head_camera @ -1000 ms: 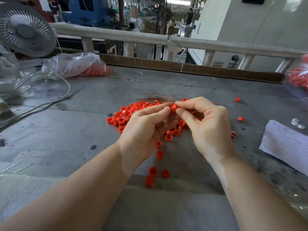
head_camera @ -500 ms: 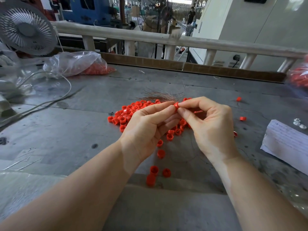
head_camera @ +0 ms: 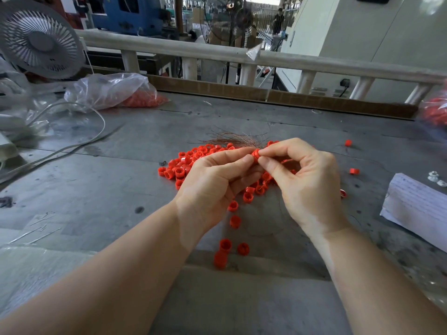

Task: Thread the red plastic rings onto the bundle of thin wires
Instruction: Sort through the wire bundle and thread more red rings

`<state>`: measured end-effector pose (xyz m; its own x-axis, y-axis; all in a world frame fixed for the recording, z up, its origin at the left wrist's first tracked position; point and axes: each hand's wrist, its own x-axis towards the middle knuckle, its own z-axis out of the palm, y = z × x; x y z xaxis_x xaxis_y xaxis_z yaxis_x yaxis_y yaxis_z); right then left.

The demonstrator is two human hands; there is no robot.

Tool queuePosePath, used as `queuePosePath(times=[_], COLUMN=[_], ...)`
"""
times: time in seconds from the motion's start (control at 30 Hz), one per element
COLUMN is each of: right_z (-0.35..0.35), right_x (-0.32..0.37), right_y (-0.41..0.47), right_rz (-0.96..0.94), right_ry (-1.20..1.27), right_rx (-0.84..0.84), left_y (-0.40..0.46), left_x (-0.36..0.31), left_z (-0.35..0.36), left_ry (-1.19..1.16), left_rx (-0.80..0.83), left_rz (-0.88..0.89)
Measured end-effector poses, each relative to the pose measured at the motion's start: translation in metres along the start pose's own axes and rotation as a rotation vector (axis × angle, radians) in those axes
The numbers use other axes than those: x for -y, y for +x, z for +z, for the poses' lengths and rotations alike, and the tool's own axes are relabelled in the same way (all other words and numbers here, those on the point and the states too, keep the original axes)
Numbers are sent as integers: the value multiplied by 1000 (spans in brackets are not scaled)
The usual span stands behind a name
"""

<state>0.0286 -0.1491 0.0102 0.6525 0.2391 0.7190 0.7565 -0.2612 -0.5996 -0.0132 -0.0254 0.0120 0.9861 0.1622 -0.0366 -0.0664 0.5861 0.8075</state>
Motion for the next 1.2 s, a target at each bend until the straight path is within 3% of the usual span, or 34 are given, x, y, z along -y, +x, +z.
queuePosePath(times=[0.87,1.2], right_z=[-2,-2], right_x=[1,4], right_y=[0,1], right_rz=[-28,92], right_ry=[-6,86], right_rx=[15,23], left_y=[2,4], left_x=[3,4], left_z=[-3,-4], left_ry=[-6,-52], left_rx=[50,63], left_rz=[10,-21])
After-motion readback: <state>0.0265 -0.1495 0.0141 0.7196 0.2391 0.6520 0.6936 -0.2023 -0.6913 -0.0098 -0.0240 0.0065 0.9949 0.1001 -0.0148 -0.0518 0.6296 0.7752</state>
